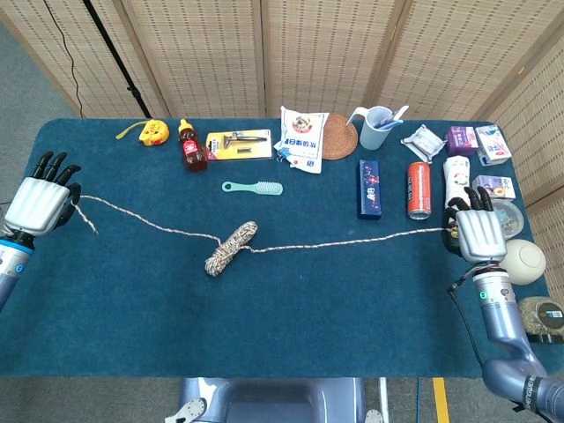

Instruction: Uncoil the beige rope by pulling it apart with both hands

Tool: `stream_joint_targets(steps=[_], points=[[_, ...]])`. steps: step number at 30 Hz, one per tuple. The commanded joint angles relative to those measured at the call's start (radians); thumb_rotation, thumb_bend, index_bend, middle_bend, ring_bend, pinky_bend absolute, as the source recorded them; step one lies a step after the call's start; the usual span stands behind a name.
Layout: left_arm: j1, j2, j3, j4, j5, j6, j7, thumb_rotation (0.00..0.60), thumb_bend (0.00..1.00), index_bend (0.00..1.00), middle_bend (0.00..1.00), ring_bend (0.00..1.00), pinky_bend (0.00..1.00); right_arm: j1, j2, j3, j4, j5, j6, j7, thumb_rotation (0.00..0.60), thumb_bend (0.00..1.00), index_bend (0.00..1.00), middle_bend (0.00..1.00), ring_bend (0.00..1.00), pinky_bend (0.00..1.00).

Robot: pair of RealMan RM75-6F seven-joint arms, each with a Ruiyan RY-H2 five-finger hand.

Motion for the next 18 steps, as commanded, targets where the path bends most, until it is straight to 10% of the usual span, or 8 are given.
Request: stream_joint_targets(steps=[1, 18], points=[[-0.005, 0.004, -0.003, -0.026, 0.016, 0.013, 0.0, 0.6, 0.52, 0.67, 0.23, 0.0, 0.0, 0.002, 0.006, -0.001, -0.023, -0.016, 0.004, 0.006, 0.6, 0.48, 0.67, 0.3, 0.1, 0.0], [-0.167, -0.056, -0.059, -0.276, 0.136, 0.012, 0.08, 0.6, 0.52, 0.67, 0.23, 0.0, 0.0, 0.121, -0.006, 0.054, -0.233, -0.058, -0.061, -0.019, 0.6, 0.48, 0.67, 0.3, 0.1, 0.0]])
